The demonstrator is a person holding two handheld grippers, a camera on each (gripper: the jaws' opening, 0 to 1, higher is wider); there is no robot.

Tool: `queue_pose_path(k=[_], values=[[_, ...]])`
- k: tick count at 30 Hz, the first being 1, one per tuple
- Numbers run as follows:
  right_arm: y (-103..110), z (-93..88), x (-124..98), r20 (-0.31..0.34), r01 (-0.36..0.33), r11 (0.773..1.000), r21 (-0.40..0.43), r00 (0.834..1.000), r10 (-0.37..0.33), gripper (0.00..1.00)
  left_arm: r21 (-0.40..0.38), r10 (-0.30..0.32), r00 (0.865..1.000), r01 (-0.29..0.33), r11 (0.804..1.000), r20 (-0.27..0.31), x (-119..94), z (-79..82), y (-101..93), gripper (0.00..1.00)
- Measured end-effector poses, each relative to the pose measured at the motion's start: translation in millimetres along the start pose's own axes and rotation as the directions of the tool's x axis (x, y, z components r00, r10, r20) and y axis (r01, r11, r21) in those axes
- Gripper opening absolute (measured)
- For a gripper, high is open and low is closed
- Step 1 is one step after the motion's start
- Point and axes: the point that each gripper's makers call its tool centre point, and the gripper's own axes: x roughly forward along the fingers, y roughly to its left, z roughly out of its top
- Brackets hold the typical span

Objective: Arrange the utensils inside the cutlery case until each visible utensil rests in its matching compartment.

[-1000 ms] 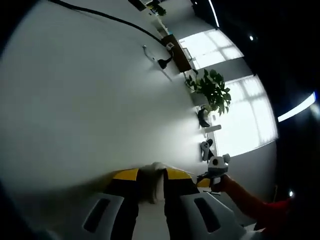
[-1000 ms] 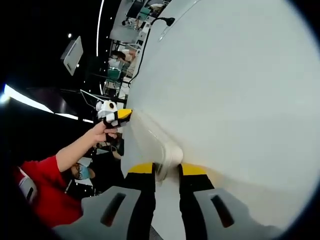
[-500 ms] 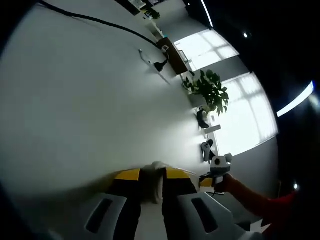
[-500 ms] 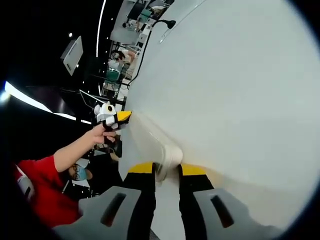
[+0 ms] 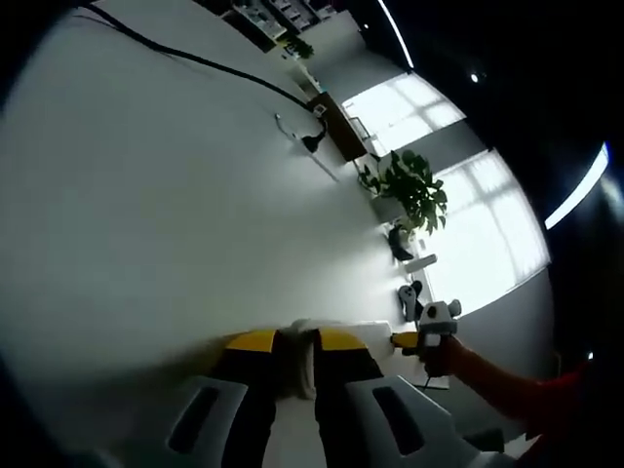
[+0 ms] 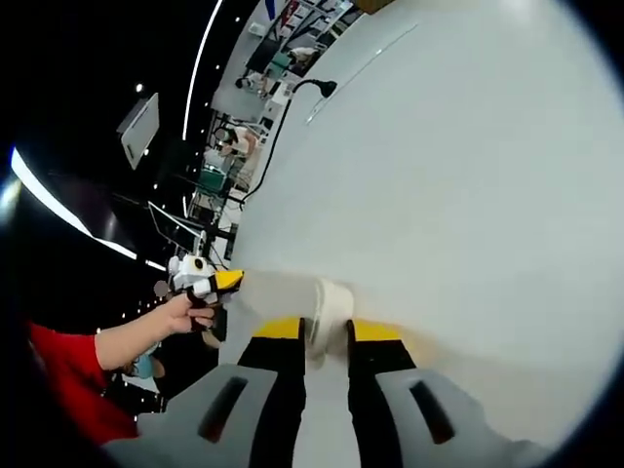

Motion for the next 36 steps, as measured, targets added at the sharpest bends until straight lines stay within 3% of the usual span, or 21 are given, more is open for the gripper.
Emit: queue_pose_path(k=[7,9,14,22,24,26,27,28,30,33,34,35,36], values=[[12.3,-10.9,8.8,-0.022,0.0,1.0,-0.027,1.0,0.0,0.12,-0.045,0.051,0.998,-0.05,0.998,0.024,-22.1,-13.2,7.6,0.13],[14.4,-11.8,10.2,-0.008,0.008,0.999,-0.034,1.0,-0.008,0.12,-0.023,0.061,0.998,-0.061,0.998,0.001,-25.3,-13.6,9.4,0.13],[18.4,-10.8,15.7,0.032,0.026,0.999,-0.026,0.999,-0.025,0.12,-0.003,0.087,0.996,-0.087,0.996,0.007,-36.0,-18.6,11.9,0.13],[19.8,-12.4,16.9,0.048,0.029,0.999,0.022,0.998,-0.03,0.14,-0.02,0.123,0.991,-0.122,0.992,0.05,-33.3,-8.3,12.1,0.15],[19.3,-12.0,15.8,0.062,0.047,0.998,0.03,0.997,-0.049,0.2,-0.02,0.13,0.989,-0.129,0.991,0.07,-34.1,-6.6,8.4,0.2],[25.3,-7.4,10.5,0.101,0.039,0.998,0.04,0.994,-0.043,0.33,-0.011,0.14,0.987,-0.139,0.99,0.083,-38.5,-6.8,6.7,0.23],[23.0,-1.1,4.5,0.132,0.074,0.997,-0.005,0.989,-0.072,0.36,-0.016,0.156,0.984,-0.155,0.988,0.09,-41.4,-6.0,8.2,0.3],[25.4,2.2,-0.7,0.15,0.083,0.995,-0.061,0.986,-0.073,0.36,0.038,0.157,0.978,-0.163,0.986,0.136,-46.4,0.8,7.8,0.38],[28.2,2.7,-15.2,0.148,0.143,0.982,-0.121,0.981,-0.125,0.36,0.054,0.158,0.973,-0.169,0.984,0.167,-59.1,4.0,0.6,0.47],[51.4,13.5,-35.9,0.23,0.144,0.966,-0.214,0.969,-0.094,0.38,0.193,0.121,0.968,-0.164,0.967,0.219,-81.6,10.2,-21.0,0.55],[55.5,13.7,-42.1,0.234,0.159,0.957,-0.242,0.967,-0.102,0.4,0.247,0.139,0.969,-0.188,0.95,0.205,-93.4,6.0,-26.7,0.56],[60.6,16.6,-50.7,0.26,0.19,0.934,-0.302,0.959,-0.111,0.42,0.296,0.157,0.966,-0.213,0.931,0.204,-101.2,4.3,-29.3,0.57],[65.7,17.1,-56.6,0.276,0.205,0.92,-0.333,0.955,-0.113,0.43,0.372,0.175,0.963,-0.241,0.897,0.203,-110.9,2.5,-33.3,0.58]])
